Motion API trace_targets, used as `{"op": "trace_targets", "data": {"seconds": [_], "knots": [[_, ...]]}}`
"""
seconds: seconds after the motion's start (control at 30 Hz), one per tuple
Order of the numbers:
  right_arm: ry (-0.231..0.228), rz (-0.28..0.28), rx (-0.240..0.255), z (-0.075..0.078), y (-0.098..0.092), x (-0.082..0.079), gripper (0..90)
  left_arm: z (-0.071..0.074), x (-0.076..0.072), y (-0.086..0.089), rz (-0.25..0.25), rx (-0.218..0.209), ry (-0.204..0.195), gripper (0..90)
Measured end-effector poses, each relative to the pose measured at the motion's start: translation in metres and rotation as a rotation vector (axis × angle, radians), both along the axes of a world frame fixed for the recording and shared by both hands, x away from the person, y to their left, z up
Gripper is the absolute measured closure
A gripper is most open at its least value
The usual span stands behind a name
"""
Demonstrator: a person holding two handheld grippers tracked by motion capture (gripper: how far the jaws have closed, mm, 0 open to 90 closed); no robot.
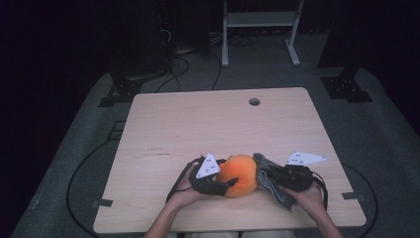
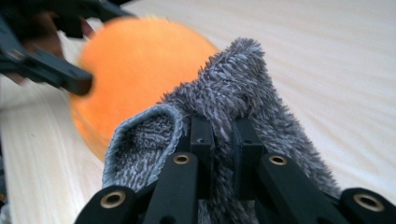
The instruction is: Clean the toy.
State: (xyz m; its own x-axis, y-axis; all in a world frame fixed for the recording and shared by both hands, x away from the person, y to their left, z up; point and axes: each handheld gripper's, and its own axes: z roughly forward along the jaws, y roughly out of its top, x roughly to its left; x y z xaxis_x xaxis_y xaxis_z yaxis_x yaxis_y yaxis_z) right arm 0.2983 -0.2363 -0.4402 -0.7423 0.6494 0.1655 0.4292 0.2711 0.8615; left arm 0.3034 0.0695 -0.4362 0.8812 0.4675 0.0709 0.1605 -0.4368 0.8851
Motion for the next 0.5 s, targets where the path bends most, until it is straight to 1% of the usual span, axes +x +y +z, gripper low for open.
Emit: {"op": "trace_targets", "data": {"seconds": [0.03, 0.07, 0.1, 0.13, 0.17, 0.2, 0.23, 0.27, 0.3, 0.33, 0.37, 0.4, 0.43, 0.47, 0.5], "knots": [[-0.027, 0.016, 0.015, 0.004, 0.003, -0.003, 81.0, 0.000, 0.000, 0.000, -0.004, -0.002, 0.000, 27.2], [-0.036, 0.029, 0.028, 0.007, 0.005, -0.004, 81.0, 0.001, 0.000, 0.000, -0.008, -0.004, 0.002, 26.7], [-0.049, 0.045, 0.036, 0.009, 0.008, -0.006, 81.0, 0.003, 0.001, 0.000, -0.008, -0.005, 0.013, 24.3], [-0.050, 0.057, 0.023, 0.010, 0.011, -0.007, 81.0, 0.006, 0.003, 0.000, 0.003, -0.009, 0.026, 19.7], [-0.051, 0.068, 0.013, 0.009, 0.014, -0.007, 81.0, 0.008, 0.004, -0.001, 0.029, 0.002, 0.033, 13.7], [-0.051, 0.069, 0.016, 0.007, 0.015, -0.008, 81.1, 0.008, 0.006, -0.002, 0.044, 0.013, 0.045, 9.3], [-0.055, 0.067, 0.019, 0.006, 0.015, -0.008, 81.0, 0.006, 0.008, -0.003, 0.041, 0.003, 0.078, 8.4], [-0.055, 0.065, 0.016, 0.007, 0.014, -0.008, 81.0, 0.004, 0.008, -0.003, 0.019, -0.005, 0.097, 13.2], [-0.055, 0.062, 0.015, 0.008, 0.014, -0.008, 81.0, 0.003, 0.006, -0.003, 0.007, -0.004, 0.084, 22.2], [-0.053, 0.060, 0.014, 0.008, 0.014, -0.008, 81.0, 0.003, 0.003, -0.005, 0.003, 0.004, 0.058, 26.3], [-0.054, 0.057, 0.012, 0.008, 0.013, -0.008, 81.0, 0.006, 0.000, -0.006, -0.006, 0.011, 0.009, 33.7], [-0.061, 0.052, 0.012, 0.010, 0.012, -0.009, 81.1, 0.008, -0.003, -0.007, -0.004, -0.003, -0.027, 38.4], [-0.070, 0.046, 0.013, 0.013, 0.011, -0.011, 81.1, 0.010, -0.006, -0.009, 0.001, -0.029, -0.073, 40.3], [-0.090, 0.038, 0.029, 0.017, 0.010, -0.012, 81.1, 0.011, -0.008, -0.011, 0.005, -0.032, -0.101, 41.5], [-0.102, 0.037, 0.044, 0.020, 0.009, -0.014, 81.1, 0.011, -0.009, -0.014, 0.008, -0.027, -0.125, 41.3]]}}
